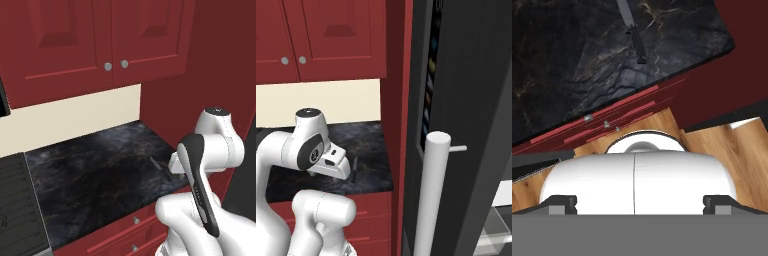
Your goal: Retrieve the butter from the fridge and place it on a plate on the dining table. Then retrieve the butter knife by the fridge and place it near the plate.
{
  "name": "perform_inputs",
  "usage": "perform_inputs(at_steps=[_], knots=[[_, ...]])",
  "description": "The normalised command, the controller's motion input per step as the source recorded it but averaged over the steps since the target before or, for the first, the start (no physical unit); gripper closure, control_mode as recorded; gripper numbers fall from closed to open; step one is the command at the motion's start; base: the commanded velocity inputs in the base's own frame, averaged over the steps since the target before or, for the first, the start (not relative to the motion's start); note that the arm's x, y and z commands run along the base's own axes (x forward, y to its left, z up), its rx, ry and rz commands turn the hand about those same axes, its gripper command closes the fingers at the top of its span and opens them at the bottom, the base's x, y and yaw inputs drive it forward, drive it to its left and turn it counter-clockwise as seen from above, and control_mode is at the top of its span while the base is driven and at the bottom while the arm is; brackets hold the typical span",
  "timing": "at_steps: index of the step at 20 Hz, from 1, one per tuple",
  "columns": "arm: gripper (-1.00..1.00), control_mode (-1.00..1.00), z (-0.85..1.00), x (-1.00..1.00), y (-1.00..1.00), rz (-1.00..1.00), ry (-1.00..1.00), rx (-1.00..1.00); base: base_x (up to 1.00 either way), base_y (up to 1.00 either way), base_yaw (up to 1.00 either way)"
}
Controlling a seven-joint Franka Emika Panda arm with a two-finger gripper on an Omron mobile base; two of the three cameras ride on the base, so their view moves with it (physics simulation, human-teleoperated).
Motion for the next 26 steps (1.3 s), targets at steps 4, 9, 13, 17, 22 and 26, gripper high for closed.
perform_inputs(at_steps=[4, 9, 13, 17, 22, 26], knots=[[-1.00, 1.00, 0.00, 0.00, 0.00, 0.00, 0.00, 0.00, 0.55, 0.12, 0.00], [-1.00, -1.00, 0.00, 0.00, 0.00, 0.00, 0.00, 0.00, 0.06, 0.04, 0.00], [-1.00, -1.00, 0.00, 0.36, 0.00, 0.00, -0.01, 0.00, 0.00, 0.00, 0.00], [-1.00, -1.00, -0.06, 0.61, 0.09, 0.01, 0.00, -0.08, 0.00, 0.00, 0.00], [-1.00, -1.00, -0.42, 0.79, 0.04, 0.03, 0.00, -0.12, 0.00, 0.00, 0.00], [-1.00, -1.00, -0.44, 0.59, -0.22, 0.01, -0.02, -0.01, 0.00, 0.00, 0.00]])
